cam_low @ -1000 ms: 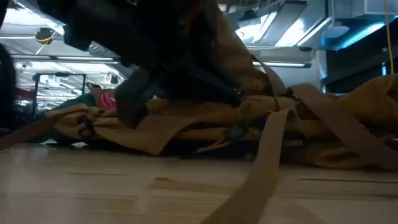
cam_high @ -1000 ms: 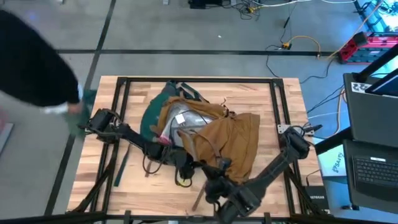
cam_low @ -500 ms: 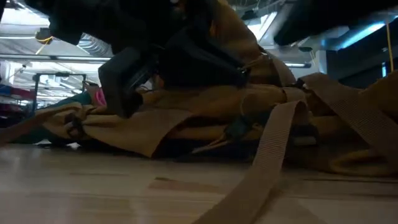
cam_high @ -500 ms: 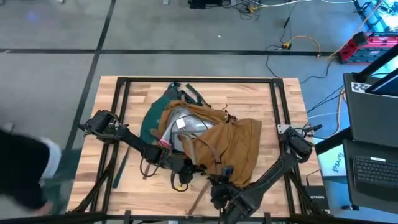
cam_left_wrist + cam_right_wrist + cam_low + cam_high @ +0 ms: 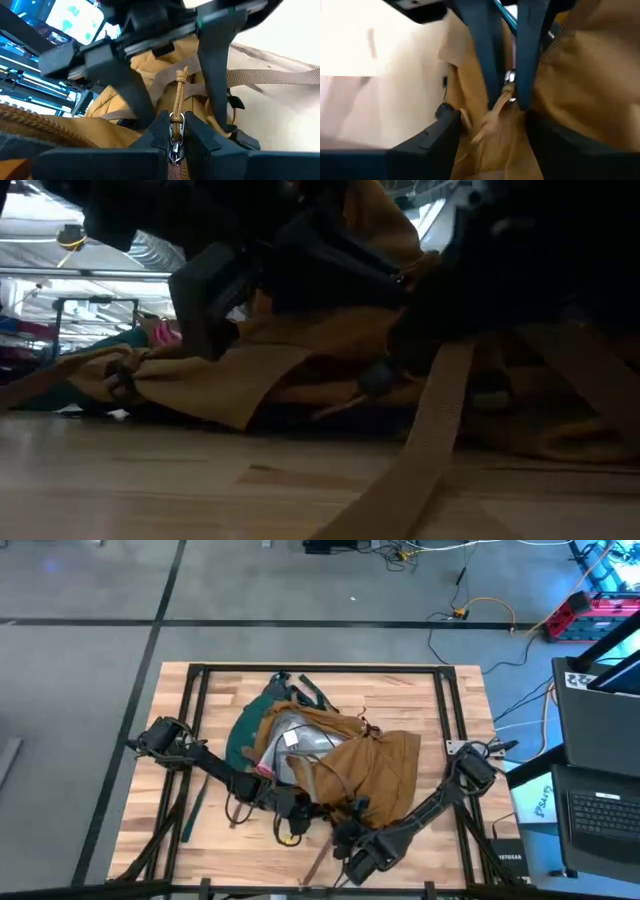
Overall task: Unpack backpack
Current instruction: Close the brown backpack
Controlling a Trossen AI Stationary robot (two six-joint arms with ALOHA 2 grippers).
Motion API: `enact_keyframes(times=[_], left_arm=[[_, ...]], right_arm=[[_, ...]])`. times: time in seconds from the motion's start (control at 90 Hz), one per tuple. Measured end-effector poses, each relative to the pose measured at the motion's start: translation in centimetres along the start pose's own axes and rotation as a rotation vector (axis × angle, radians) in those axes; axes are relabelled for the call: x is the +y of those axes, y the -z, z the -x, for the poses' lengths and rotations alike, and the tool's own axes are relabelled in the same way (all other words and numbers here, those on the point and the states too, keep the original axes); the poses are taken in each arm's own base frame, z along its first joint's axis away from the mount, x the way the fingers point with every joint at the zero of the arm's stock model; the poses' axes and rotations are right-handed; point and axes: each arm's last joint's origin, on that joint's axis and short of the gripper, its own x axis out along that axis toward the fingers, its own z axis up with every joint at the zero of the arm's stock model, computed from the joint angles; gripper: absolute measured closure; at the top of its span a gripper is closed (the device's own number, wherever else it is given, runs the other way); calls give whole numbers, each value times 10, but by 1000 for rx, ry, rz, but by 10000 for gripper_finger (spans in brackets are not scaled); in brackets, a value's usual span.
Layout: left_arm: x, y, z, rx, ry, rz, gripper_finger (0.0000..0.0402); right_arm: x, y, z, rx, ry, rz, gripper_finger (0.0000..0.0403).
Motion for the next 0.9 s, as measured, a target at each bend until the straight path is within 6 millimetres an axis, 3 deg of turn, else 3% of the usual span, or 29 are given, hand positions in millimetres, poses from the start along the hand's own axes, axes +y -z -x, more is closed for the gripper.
enact_keyframes(times=[0.189, 0.422, 0.9], left_arm=[[-3, -2, 1, -6, 9, 0, 386], [-11, -7, 5, 45, 1, -18, 386], [-29, -24, 23, 199, -58, -66, 398]], right_arm=[[-7, -4, -12, 37, 5, 4, 230], [-8, 1, -9, 63, 12, 61, 385], [-7, 25, 18, 145, 48, 29, 398]])
